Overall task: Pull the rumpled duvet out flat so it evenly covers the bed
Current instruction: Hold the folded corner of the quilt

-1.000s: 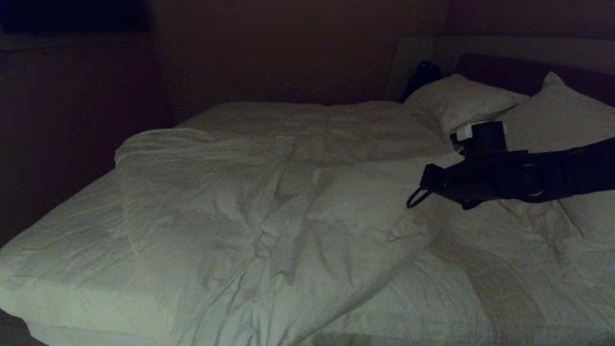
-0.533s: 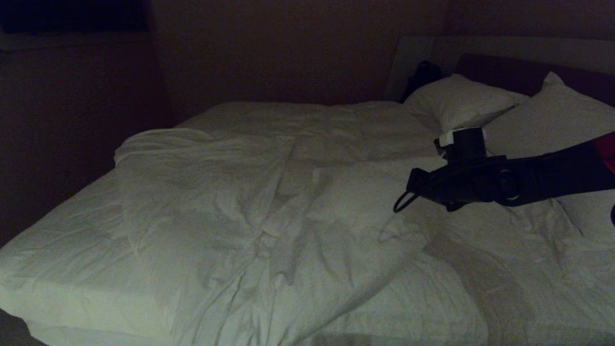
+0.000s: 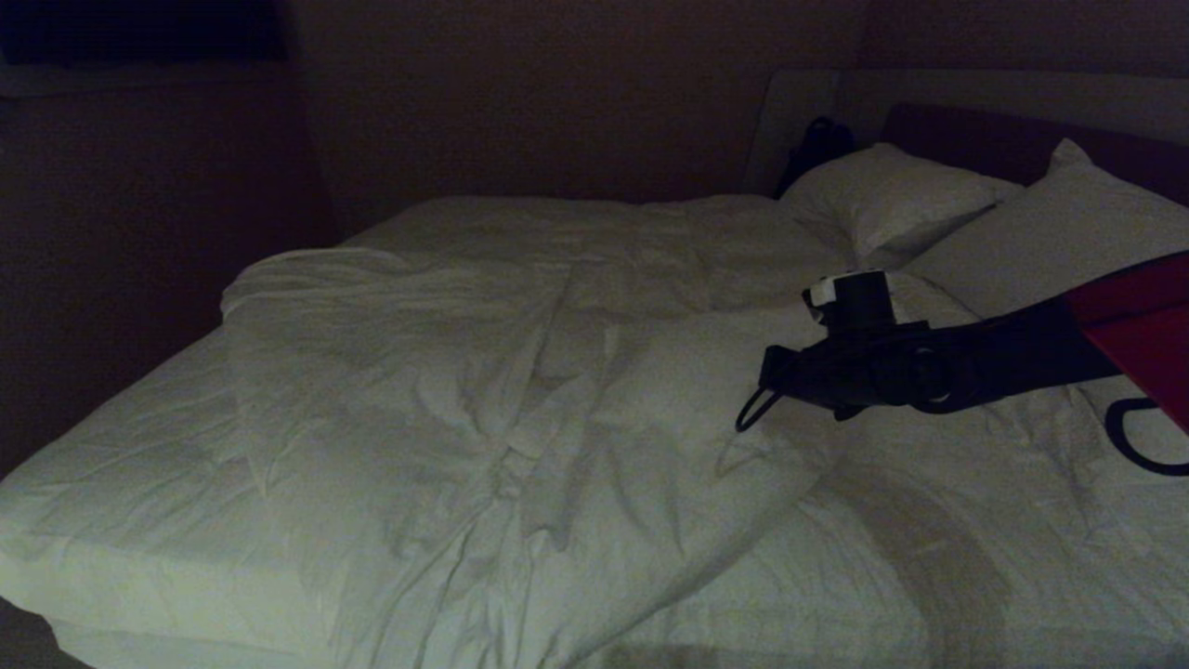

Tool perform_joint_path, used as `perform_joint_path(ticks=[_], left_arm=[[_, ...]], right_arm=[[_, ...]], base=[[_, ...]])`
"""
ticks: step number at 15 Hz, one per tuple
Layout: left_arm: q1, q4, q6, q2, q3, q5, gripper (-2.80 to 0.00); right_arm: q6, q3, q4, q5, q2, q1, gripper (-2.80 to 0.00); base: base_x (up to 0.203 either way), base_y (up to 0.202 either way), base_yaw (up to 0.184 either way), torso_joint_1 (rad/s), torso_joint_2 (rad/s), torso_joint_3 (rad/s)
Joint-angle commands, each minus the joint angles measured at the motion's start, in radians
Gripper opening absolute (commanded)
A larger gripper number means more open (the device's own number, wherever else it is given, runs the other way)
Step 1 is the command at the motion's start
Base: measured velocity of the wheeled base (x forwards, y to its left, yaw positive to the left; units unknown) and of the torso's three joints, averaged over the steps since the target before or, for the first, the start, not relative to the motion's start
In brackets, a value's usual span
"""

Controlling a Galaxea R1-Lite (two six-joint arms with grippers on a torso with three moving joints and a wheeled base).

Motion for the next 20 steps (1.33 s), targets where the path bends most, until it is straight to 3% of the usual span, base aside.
perform_joint_path(ticks=[1,14,15,20], left_arm=[[0.000,0.000,0.000,0.000,-0.001,0.000,-2.80],[0.000,0.000,0.000,0.000,0.000,0.001,-2.80],[0.000,0.000,0.000,0.000,0.000,0.001,-2.80],[0.000,0.000,0.000,0.000,0.000,0.000,-2.80]], right_arm=[[0.001,0.011,-0.003,-0.002,0.010,0.011,-2.80],[-0.074,0.028,-0.041,-0.068,0.035,0.021,-2.80],[-0.072,0.026,-0.041,-0.068,0.039,0.021,0.00],[-0.072,0.030,-0.041,-0.068,0.047,0.046,0.00]], base=[[0.000,0.000,0.000,0.000,0.00,0.000],[0.000,0.000,0.000,0.000,0.00,0.000],[0.000,0.000,0.000,0.000,0.00,0.000],[0.000,0.000,0.000,0.000,0.00,0.000]])
